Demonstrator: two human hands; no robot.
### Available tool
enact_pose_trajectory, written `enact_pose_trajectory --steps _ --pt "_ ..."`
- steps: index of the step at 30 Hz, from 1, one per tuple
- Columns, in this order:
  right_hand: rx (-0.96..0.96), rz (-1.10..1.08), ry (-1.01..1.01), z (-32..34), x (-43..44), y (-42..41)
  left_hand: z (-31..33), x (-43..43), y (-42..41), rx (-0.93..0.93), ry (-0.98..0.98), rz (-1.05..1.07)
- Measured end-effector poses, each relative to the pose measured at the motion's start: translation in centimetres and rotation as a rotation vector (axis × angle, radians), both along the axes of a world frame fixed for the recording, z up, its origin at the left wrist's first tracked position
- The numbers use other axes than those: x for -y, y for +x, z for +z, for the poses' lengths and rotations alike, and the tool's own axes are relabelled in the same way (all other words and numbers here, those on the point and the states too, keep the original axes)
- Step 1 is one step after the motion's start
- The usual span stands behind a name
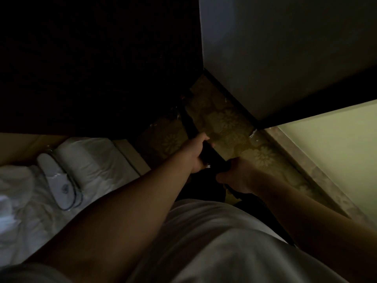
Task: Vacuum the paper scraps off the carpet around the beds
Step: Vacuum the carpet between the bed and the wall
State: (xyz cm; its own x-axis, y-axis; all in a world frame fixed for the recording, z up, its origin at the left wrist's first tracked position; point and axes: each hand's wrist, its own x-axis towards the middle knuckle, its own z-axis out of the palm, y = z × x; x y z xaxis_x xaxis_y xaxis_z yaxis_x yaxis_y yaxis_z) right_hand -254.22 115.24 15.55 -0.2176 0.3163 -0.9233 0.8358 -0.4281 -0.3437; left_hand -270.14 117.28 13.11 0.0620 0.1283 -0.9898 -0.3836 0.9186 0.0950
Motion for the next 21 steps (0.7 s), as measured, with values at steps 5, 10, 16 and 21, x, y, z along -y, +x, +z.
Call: enact_pose_trajectory --steps 5,10,16,21 --pt "0.03 0.029 -0.013 -0.8 -0.4 -1.2 -0.8 -0.3 -1.4 -0.002 -0.017 0.012" --pt "0.058 0.055 -0.008 -1.8 -0.1 -1.8 -2.0 0.2 -1.9 -0.008 -0.036 0.019" --pt "0.055 0.031 -0.052 -1.7 0.6 -1.3 -2.3 1.4 -1.2 0.005 -0.057 0.03" --pt "0.038 -0.022 -0.062 -1.0 1.9 0.6 -1.9 2.6 0.8 0.016 -0.063 0.028"
